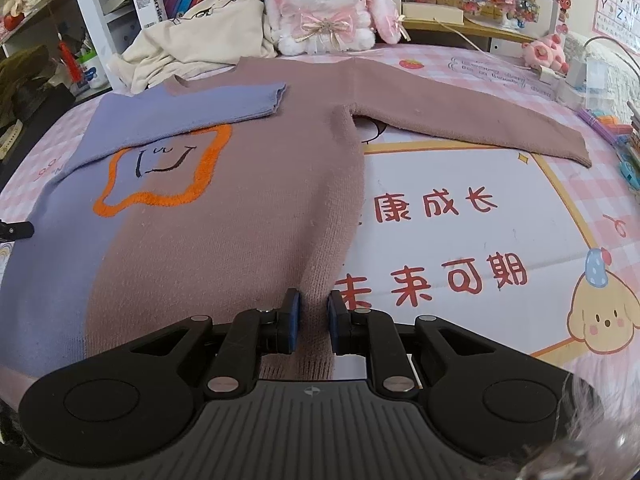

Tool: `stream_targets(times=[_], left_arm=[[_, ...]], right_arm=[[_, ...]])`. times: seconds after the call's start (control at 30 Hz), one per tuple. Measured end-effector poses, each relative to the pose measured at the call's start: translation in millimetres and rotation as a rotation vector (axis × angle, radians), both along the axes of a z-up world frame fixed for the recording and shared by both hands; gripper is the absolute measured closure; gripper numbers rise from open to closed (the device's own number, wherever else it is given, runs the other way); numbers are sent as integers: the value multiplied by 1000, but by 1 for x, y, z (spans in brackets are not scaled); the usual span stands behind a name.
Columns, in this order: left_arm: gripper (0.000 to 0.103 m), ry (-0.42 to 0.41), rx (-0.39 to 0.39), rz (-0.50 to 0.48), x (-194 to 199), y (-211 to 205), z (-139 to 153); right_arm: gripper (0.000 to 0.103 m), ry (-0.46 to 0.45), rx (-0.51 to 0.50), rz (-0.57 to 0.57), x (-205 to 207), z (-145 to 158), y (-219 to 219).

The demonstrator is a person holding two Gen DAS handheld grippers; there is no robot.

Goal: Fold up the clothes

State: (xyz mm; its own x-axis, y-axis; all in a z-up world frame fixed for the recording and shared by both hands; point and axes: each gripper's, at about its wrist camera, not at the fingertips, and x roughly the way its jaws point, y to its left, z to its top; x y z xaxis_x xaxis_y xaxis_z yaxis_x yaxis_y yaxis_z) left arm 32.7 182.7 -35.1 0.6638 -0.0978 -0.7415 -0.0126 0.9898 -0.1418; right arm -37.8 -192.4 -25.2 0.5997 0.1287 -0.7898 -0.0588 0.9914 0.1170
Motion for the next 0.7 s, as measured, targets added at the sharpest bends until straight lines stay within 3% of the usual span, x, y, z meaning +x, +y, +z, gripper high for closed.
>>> stream_targets(times=[0.47,0.57,0.6,0.7], left_arm=[[97,-14,11,-30,3,6,-2],[92,-12,24,-30,3,5,0],[92,-14,34,-30,2,5,1],[84,-71,69,-21,-10,1,12]], right_arm=[[88,8,-29,6,-5,1,12],[88,4,-34,-3,-5,1,13],[83,4,-36,-10,-5,1,13],[48,-6,-55,-51,-7,4,11]])
